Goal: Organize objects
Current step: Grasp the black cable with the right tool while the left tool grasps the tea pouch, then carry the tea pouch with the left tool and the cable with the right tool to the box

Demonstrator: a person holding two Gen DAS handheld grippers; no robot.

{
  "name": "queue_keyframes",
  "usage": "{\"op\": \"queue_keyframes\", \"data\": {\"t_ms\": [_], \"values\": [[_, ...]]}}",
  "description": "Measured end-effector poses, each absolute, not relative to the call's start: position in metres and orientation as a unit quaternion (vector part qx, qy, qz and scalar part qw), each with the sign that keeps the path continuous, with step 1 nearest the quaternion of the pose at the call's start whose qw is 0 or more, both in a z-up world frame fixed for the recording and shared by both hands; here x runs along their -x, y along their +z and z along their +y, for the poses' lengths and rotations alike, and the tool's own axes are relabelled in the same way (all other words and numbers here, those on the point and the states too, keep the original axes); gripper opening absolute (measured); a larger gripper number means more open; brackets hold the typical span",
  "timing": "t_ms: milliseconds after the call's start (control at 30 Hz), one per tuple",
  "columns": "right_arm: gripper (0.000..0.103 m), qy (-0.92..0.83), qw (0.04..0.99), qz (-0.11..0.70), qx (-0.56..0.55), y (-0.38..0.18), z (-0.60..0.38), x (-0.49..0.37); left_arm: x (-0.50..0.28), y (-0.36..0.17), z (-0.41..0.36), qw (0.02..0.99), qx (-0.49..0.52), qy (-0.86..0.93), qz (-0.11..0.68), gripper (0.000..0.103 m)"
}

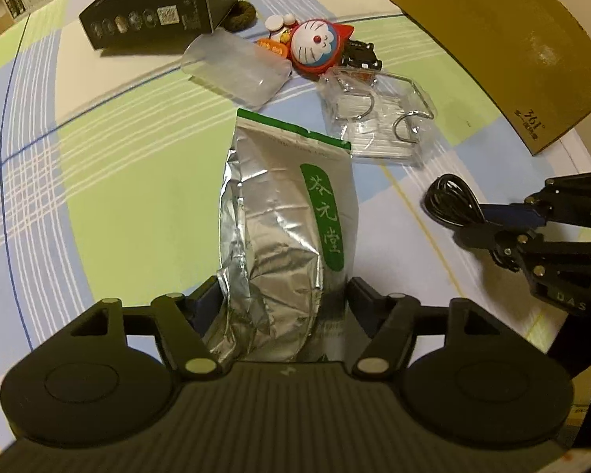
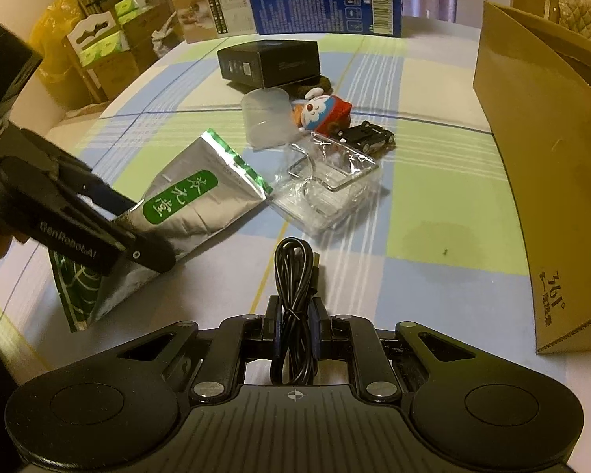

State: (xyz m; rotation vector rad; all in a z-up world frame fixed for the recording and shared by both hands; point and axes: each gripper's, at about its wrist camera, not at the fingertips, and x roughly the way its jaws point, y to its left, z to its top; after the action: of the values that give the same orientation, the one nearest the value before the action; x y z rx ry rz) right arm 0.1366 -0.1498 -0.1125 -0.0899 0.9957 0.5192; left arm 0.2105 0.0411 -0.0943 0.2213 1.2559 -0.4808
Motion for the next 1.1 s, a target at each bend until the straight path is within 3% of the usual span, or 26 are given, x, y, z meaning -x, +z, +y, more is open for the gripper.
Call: {"op": "queue_keyframes", "data": {"t_ms": [100,167,267,1100], "values": [[0.011,0.247,0.846,0.47,0.039,-0.111,-0.15,-0.136,-0.208,-0.095,0.038,0.781,-0.106,-0.217,0.576,0.057],[0.011,0.248,0.846,0.47,0.035,-0.111,-0.151,-0.135,-0.204,-0.092,0.037,0.783,-0.101,-0.216,0.574,0.044],[0.011,0.246,0.849,0.467,0.03,-0.107,-0.153,-0.131,-0.197,-0.089,0.036,0.788,-0.093,-0.203,0.574,0.038],[0.011,0.199,0.881,0.428,-0.021,-0.052,-0.223,-0.09,-0.109,-0.024,0.001,0.829,0.086,-0.153,0.531,0.035]]}}
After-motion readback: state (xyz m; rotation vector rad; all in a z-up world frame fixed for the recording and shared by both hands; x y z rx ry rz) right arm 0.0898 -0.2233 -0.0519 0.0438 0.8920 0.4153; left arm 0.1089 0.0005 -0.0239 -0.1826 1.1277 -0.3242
